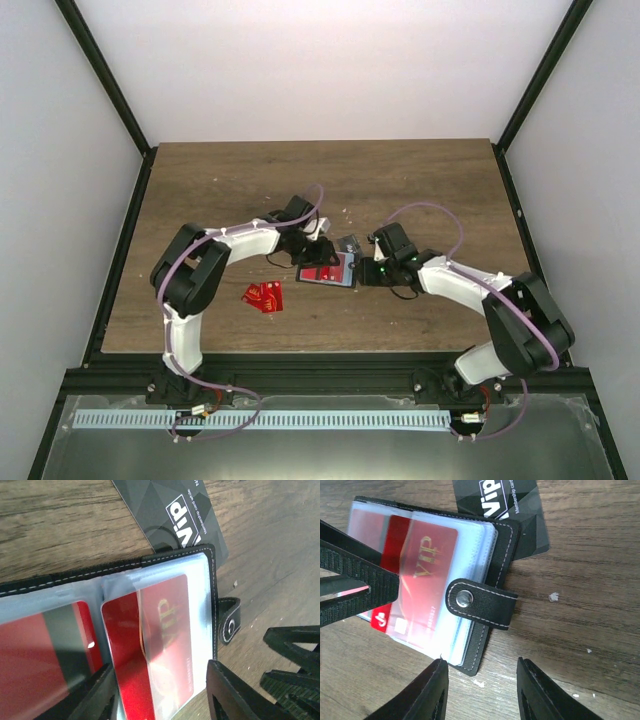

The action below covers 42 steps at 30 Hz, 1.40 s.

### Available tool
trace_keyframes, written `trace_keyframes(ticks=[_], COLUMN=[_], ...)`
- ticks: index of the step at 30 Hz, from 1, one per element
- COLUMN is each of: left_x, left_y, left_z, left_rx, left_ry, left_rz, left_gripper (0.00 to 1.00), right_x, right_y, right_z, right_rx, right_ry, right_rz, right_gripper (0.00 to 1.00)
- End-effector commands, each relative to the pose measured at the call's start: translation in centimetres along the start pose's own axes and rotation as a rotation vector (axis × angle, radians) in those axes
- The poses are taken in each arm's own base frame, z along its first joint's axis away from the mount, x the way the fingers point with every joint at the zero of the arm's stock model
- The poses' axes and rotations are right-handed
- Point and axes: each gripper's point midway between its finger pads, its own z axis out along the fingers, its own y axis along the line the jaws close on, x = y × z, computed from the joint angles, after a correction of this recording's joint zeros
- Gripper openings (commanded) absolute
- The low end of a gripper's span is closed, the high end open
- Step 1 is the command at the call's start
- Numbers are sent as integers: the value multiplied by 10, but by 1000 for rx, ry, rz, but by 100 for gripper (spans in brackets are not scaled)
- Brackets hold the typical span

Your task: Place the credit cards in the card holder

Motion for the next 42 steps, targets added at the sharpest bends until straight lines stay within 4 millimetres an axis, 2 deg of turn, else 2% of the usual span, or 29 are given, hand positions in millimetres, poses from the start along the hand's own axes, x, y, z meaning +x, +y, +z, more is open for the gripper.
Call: trace_keyframes(ticks=[1, 2, 6, 9, 11, 15, 19, 23, 27, 32, 42], left_x=[-1, -1, -1, -1, -1, -1, 0, -1, -1, 2, 5], left_y=[-6, -8, -6, -1, 1, 8, 16, 24, 30, 30, 18], left_z=[-22, -24, -33, -38, -40, -36, -29, -28, -24, -14, 0], left_rx=[-58, -61, -100, -136, -150, -169, -195, -231, -250, -239, -235], left_ry=[-9, -10, -17, -28, -41, -43, -32, -35, -28, -2, 21], left_rz=[55, 62, 85, 99, 108, 106, 99, 98, 96, 94, 118], left_gripper=[52, 57, 65, 66, 58, 32, 18, 7, 5, 4, 4], right_x=[-10, -11, -13, -12, -10, -13, -16, -15, -12, -5, 1], right_y=[13, 17, 34, 46, 54, 57, 43, 18, 1, -8, 1], right_z=[-13, -15, -21, -24, -24, -17, -6, 2, 8, 17, 33], right_rx=[-43, -60, -145, -218, -269, -285, -198, -66, 16, 54, 10], right_ry=[-30, -32, -35, -30, -15, -8, -8, -15, -10, 10, 45], right_rz=[-14, -19, -33, -35, -33, -9, 29, 60, 67, 73, 61], right_gripper=[40, 40, 41, 42, 42, 42, 40, 31, 23, 12, 7])
